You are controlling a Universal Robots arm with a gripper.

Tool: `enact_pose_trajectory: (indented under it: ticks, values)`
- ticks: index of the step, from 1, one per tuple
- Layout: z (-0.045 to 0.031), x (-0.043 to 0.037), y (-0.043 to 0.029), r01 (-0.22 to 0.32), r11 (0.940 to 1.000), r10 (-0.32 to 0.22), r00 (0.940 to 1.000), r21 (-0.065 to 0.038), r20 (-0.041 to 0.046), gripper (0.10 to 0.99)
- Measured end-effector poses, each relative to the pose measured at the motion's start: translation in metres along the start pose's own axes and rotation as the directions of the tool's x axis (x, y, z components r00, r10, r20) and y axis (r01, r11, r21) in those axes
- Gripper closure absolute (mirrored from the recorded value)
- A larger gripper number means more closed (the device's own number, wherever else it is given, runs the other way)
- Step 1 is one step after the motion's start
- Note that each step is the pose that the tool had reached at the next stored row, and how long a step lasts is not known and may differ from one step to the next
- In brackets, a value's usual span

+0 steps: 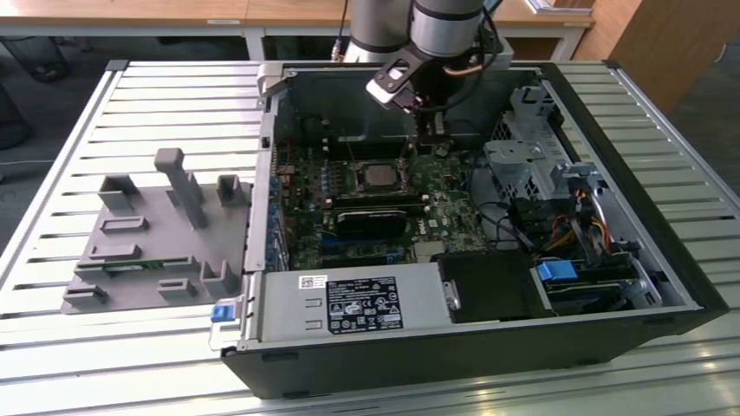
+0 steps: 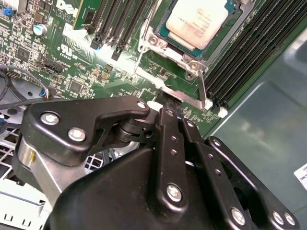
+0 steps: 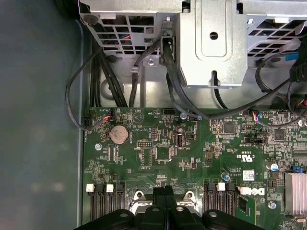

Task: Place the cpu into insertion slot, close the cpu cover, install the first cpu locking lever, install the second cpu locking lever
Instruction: 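Close the cpu cover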

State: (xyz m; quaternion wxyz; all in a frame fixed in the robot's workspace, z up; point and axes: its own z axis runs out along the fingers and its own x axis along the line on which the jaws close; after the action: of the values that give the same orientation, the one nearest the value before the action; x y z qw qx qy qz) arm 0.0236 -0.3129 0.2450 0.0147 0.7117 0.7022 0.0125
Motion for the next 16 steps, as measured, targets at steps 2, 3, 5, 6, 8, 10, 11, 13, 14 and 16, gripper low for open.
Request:
enact_pose_trajectory:
  ticks: [2,3,5,6,8,10,11,13,14,16]
  values:
    - [-0.0001,0.0000,-0.0014,0.000,1.0000,0.000,1.0000,0.000,0.0001,0.980]
    - [-0.0001,0.0000,-0.0021,0.000,1.0000,0.000,1.0000,0.000,0.0001,0.980]
    - [-0.0002,-0.0001,-0.0038,0.000,1.0000,0.000,1.0000,0.000,0.0001,0.980]
    - [-0.0002,-0.0001,-0.0047,0.000,1.0000,0.000,1.0000,0.000,0.0001,0.980]
    - [-0.0003,-0.0001,-0.0064,0.000,1.0000,0.000,1.0000,0.000,0.0000,0.980]
    - [-0.0003,-0.0001,-0.0080,0.000,1.0000,0.000,1.0000,0.000,0.0001,0.980]
    - [-0.0004,-0.0001,-0.0089,0.000,1.0000,0.000,1.0000,0.000,0.0001,0.980]
    - [-0.0004,-0.0002,-0.0105,0.000,1.0000,0.000,1.0000,0.000,0.0000,0.980]
    - [-0.0005,-0.0002,-0.0113,0.000,1.0000,0.000,1.0000,0.000,0.0000,0.980]
    - [-0.0005,-0.0002,-0.0127,0.000,1.0000,0.000,1.0000,0.000,0.0001,0.980]
